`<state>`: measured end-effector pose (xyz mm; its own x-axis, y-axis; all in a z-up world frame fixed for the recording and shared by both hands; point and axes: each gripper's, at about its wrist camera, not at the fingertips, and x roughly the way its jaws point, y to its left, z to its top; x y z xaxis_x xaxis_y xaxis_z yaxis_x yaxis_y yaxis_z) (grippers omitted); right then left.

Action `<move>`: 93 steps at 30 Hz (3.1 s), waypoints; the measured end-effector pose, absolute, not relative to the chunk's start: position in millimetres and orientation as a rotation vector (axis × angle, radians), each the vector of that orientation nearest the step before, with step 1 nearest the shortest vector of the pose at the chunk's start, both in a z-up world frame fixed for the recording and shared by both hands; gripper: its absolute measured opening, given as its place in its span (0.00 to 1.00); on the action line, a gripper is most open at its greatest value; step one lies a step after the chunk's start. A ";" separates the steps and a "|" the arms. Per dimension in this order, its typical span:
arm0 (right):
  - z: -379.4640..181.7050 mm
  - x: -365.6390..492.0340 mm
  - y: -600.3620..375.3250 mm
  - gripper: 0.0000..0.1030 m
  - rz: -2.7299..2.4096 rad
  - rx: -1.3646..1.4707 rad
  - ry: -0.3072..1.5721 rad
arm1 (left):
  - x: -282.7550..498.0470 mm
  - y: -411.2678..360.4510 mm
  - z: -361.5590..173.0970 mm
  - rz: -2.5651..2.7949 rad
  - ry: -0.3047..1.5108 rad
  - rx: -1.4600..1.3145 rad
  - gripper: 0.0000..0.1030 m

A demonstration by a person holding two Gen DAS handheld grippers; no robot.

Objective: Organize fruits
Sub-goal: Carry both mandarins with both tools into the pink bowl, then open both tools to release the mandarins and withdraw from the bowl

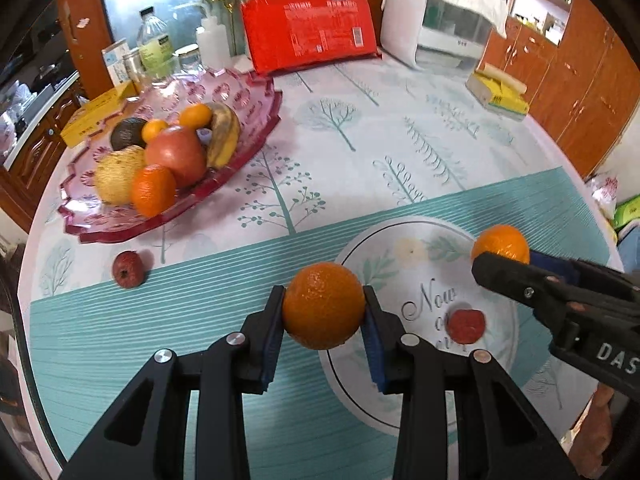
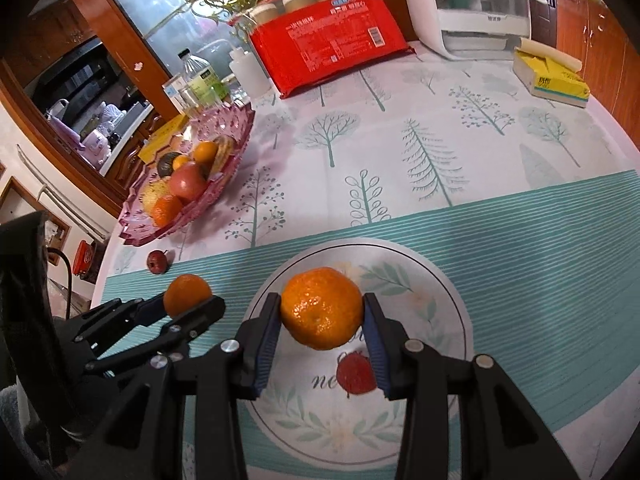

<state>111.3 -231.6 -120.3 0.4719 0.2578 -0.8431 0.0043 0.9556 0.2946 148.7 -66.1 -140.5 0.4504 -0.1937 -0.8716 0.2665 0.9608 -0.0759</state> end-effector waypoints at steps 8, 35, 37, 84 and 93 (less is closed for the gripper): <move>-101.7 103.5 -217.3 0.39 0.227 0.244 1.064 | 127.7 -40.0 -106.0 -0.247 1.036 0.016 0.34; 70.6 265.6 -105.1 0.39 0.372 0.045 0.845 | 269.8 104.8 55.2 0.059 0.917 0.222 0.34; 68.8 280.2 -97.6 0.40 0.365 0.047 0.846 | 288.7 104.5 46.6 0.041 0.933 0.218 0.34; -105.2 361.1 -40.9 0.45 0.363 0.065 1.098 | 353.9 102.1 -110.8 -0.105 1.105 0.082 0.79; -82.9 342.9 -46.7 0.45 0.361 0.065 1.066 | 334.5 99.3 -87.7 -0.107 1.090 0.074 0.82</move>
